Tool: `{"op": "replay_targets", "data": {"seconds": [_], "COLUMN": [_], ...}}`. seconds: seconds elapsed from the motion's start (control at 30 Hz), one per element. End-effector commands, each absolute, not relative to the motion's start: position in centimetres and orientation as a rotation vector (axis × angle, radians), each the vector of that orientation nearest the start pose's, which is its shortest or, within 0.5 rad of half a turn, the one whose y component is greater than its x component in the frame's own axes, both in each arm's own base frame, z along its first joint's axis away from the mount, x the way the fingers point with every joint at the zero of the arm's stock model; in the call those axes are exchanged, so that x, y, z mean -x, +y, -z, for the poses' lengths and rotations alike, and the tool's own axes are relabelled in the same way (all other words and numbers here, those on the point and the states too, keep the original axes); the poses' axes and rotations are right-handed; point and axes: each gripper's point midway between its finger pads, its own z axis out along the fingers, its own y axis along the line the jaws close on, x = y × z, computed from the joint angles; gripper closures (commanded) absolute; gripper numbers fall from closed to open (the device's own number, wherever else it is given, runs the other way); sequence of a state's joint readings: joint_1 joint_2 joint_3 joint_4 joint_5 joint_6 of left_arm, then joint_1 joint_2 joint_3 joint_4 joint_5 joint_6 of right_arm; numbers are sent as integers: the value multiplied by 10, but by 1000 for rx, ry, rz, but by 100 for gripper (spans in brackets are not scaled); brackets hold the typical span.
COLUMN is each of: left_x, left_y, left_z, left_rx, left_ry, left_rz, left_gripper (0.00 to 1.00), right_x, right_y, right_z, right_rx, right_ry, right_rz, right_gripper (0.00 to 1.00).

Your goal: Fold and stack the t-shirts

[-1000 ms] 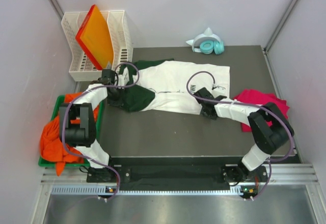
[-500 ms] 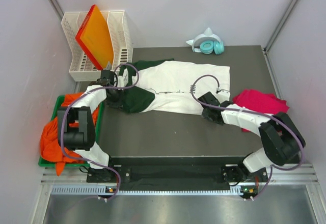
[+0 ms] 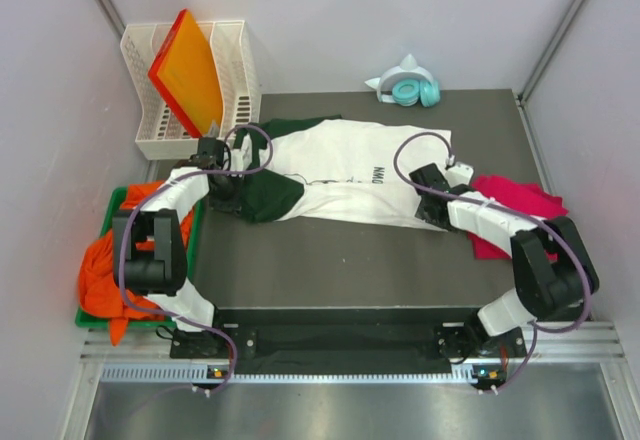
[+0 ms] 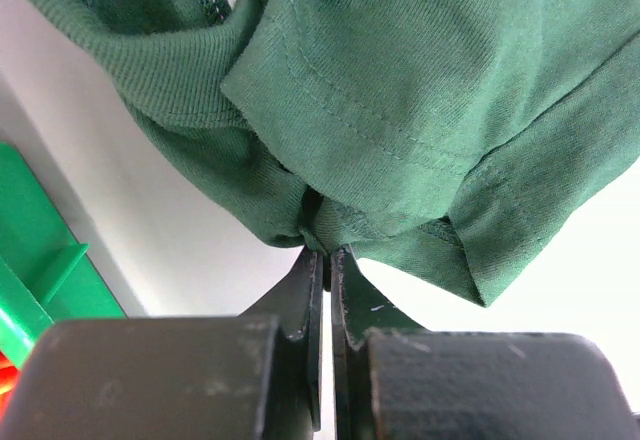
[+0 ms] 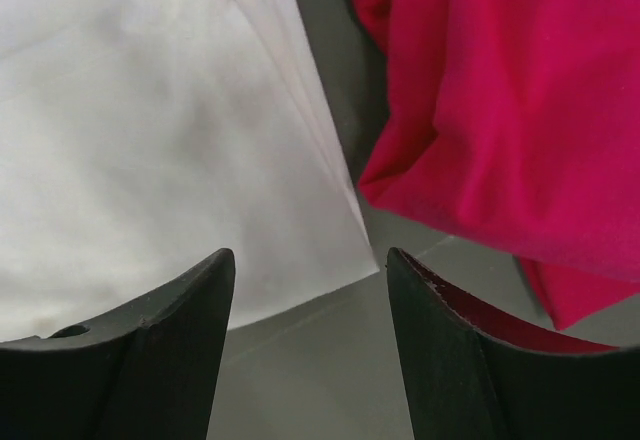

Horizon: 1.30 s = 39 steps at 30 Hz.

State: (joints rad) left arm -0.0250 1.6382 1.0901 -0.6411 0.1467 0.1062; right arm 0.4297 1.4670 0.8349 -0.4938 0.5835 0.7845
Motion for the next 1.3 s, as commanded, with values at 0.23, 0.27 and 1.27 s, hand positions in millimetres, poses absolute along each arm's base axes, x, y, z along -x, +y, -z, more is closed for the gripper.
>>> {"op": "replay_targets", "data": {"seconds": [0.23, 0.27, 1.27], "left_x": [-318, -317, -227], "left_y": [-31, -31, -32], "left_z": [-71, -74, -126], "left_rx": [-244, -246, -623], "left_ry": [2738, 2734, 2857], "left_rz": [212, 213, 323], "left_gripper": [100, 100, 100], "right_x": [-315, -312, -217], "right_y": [61, 61, 46], "right_z": [-38, -36, -37], "right_rx": [-573, -571, -497], "right_ry": [2440, 2458, 2657], "right_rz": [295, 297, 344], "right_gripper": [45, 47, 100]}}
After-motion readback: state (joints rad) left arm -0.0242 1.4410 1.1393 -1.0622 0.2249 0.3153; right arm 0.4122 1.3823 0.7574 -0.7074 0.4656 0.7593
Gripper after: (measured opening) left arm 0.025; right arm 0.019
